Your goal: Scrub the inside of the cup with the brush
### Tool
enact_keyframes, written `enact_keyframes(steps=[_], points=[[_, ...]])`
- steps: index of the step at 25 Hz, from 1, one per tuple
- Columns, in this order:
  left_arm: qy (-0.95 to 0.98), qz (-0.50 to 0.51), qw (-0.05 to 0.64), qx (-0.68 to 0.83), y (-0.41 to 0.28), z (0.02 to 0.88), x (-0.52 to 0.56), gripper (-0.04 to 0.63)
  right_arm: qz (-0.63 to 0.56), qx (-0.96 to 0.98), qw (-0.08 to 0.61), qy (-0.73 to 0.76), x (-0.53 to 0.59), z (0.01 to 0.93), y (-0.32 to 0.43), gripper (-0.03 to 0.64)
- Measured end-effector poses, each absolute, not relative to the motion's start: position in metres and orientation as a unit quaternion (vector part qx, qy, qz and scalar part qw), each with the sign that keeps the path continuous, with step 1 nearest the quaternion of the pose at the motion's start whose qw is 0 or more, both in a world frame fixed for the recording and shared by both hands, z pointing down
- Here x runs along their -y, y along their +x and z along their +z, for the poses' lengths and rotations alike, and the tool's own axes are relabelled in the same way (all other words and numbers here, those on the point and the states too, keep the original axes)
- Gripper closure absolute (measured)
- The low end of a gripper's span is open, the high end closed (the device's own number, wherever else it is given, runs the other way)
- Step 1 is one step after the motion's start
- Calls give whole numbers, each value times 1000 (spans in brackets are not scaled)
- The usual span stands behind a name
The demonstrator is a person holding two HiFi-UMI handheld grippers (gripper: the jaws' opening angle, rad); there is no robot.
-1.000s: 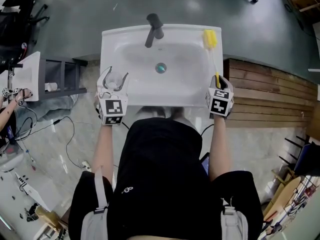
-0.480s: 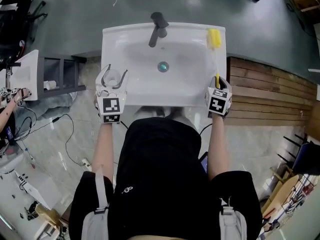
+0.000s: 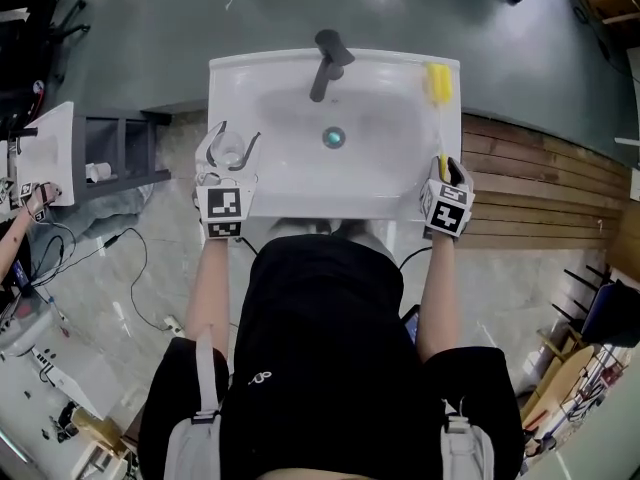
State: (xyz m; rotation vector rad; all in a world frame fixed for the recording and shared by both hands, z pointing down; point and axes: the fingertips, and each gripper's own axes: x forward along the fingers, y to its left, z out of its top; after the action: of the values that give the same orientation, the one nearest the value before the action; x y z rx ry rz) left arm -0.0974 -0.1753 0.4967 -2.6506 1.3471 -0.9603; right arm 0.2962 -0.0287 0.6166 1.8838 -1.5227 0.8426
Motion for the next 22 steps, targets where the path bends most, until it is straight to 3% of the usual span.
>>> enact_keyframes(steps=[10,16,22], points=[[-856,-280,-30,-434,-116,515,208,321,264,571,227,743,60,562,292,500],[-863,-256,-36,-434,-126,520,230,322,239,587,188,750,83,540,276,583],[-871,-236,-50,-428,-133,528,248,322,234,595,195,744,93,533,253,615]])
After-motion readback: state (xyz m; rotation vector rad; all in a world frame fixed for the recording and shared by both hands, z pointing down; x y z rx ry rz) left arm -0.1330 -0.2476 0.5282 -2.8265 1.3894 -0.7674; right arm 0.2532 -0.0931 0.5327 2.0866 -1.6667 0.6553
